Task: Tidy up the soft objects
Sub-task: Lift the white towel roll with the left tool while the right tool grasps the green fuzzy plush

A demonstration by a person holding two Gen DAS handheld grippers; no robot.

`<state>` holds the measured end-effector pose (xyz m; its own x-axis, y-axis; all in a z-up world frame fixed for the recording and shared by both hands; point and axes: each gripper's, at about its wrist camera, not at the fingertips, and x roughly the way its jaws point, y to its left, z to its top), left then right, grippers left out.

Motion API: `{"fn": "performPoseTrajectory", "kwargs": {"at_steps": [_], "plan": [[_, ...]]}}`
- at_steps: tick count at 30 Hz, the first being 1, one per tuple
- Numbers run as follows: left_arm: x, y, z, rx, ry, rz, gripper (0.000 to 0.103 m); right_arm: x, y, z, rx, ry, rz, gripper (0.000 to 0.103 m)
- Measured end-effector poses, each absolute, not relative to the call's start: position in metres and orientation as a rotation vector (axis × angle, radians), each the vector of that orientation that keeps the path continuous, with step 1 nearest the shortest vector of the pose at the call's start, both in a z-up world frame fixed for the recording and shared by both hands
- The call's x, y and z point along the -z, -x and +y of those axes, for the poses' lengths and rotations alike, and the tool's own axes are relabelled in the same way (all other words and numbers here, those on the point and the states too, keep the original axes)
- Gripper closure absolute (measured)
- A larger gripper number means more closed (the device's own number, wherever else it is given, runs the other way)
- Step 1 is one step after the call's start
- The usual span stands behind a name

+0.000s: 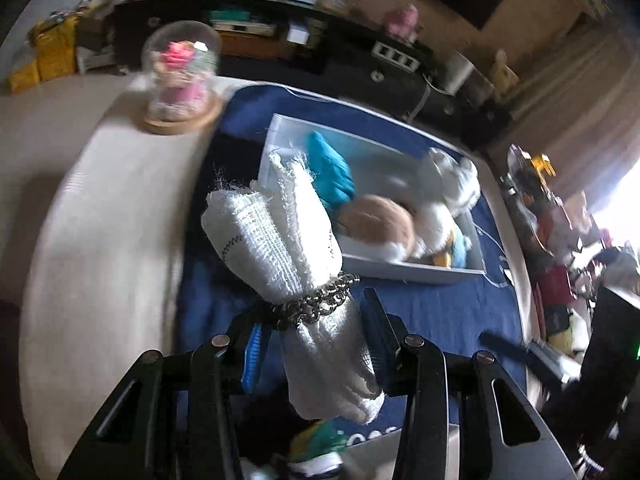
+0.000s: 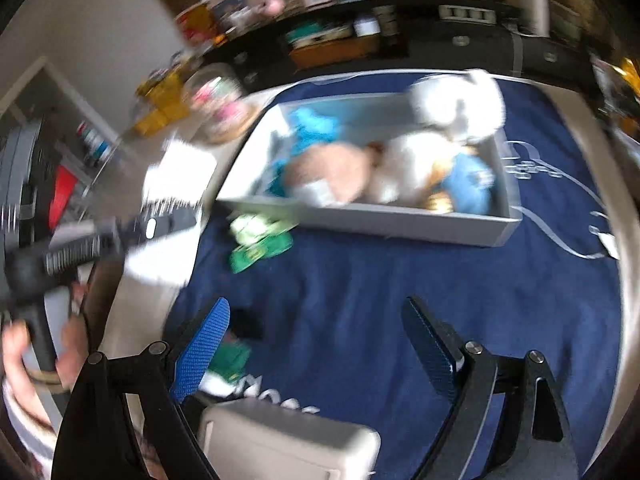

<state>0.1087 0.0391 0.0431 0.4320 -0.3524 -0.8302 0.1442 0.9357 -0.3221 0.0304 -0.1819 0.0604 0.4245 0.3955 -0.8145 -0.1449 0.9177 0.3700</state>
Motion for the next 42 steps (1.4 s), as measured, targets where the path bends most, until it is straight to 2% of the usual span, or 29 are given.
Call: {"fn": "performPoseTrajectory", "kwargs": {"at_steps": [13,18,26,32,37,42], "plan": [[-0.056,-0.109,0.076,0.169,0.205,1.022,0.06,-0.036,-0.014,-0.068,-0.454,0.055,1.257,0.0],[-0.059,-0.108,0.095,0.153,0.251,1.009,0.06,-0.014,-0.019,-0.052,-0.434,0.067,1.382,0.0],[-0.06,-0.108,0.1,0.154,0.275,1.005,0.06,0.005,-0.018,-0.028,-0.466,0.113,1.449,0.0],[-0.06,-0.107,0.099,0.156,0.274,1.006,0.06,-0.014,-0.018,-0.058,-0.509,-0.063,1.416,0.0],[-0.063,-0.105,0.092,0.169,0.265,0.993,0.06,-0.056,-0.03,-0.119,-0.418,-0.22,1.257,0.0],[-0.058,-0.108,0.078,0.193,0.226,1.013,0.06,-0.066,-0.035,-0.166,-0.217,-0.2,1.172,0.0]]}}
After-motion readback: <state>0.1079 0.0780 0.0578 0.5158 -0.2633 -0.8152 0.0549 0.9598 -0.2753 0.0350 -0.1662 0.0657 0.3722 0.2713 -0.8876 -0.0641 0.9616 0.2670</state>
